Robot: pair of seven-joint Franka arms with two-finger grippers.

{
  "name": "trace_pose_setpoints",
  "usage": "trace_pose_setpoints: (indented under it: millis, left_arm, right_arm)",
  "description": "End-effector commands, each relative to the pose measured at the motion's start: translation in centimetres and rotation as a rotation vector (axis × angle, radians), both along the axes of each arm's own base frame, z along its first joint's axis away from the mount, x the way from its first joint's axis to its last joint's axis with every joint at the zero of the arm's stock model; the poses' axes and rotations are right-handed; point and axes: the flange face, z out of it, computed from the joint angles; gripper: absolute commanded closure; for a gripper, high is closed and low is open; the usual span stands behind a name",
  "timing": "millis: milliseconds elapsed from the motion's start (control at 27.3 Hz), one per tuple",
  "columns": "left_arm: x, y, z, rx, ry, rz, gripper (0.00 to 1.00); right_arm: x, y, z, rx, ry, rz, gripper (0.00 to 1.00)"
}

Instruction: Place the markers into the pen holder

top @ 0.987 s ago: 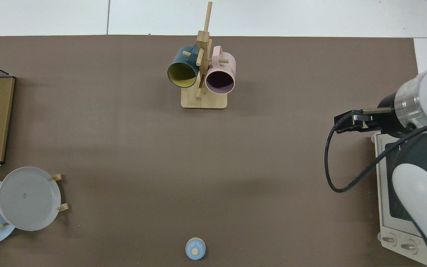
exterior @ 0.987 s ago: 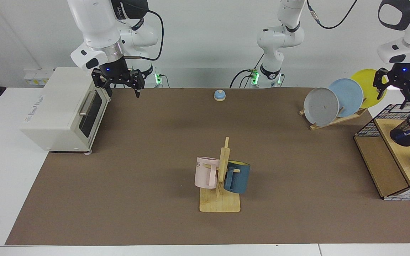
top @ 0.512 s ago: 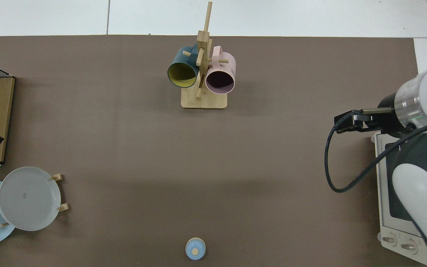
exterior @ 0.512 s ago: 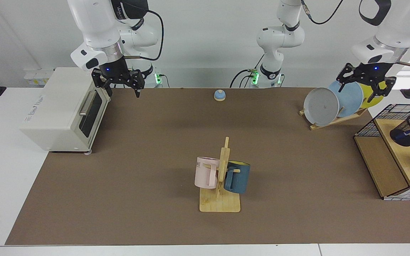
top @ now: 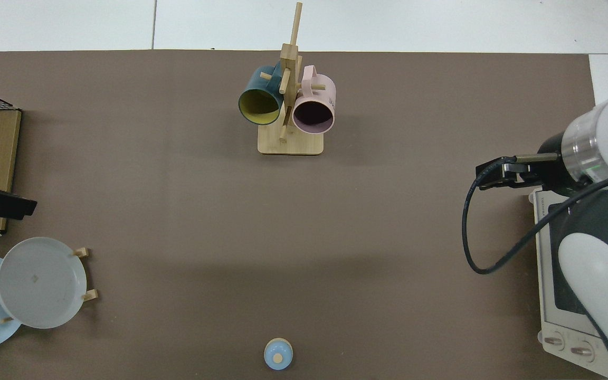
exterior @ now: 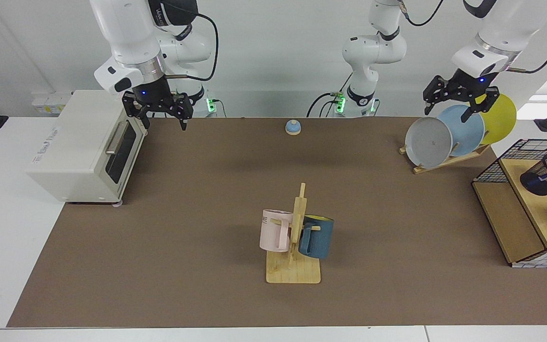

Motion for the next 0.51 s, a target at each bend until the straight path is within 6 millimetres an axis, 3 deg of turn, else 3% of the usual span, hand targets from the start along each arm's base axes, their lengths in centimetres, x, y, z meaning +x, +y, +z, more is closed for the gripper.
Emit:
trace_pose_setpoints:
  millis: [0, 146, 256, 475]
  left_arm:
    - [-0.4, -0.5, 1.0, -0.026, 0.004, 0.044, 0.00]
    - [0.3, -0.4, 0.6, -0.025, 0.024, 0.047, 0.00]
    - [0.9, -0.4, 1.7, -0.022, 0.015, 0.047, 0.00]
    - [1.5, -0.3, 1.8, -0.015, 0.018, 0.047, 0.00]
  right_arm:
    - [-0.4, -0.2, 0.1, 0.008, -0.018, -0.021, 0.00]
    - [-0.4, -0.2, 0.1, 0.008, -0.018, -0.021, 0.00]
    - [-0.4, -0.2, 0.1, 0.008, -0.018, -0.021, 0.00]
    - [-0.4, -0.2, 0.1, 0.008, -0.018, -0.021, 0.00]
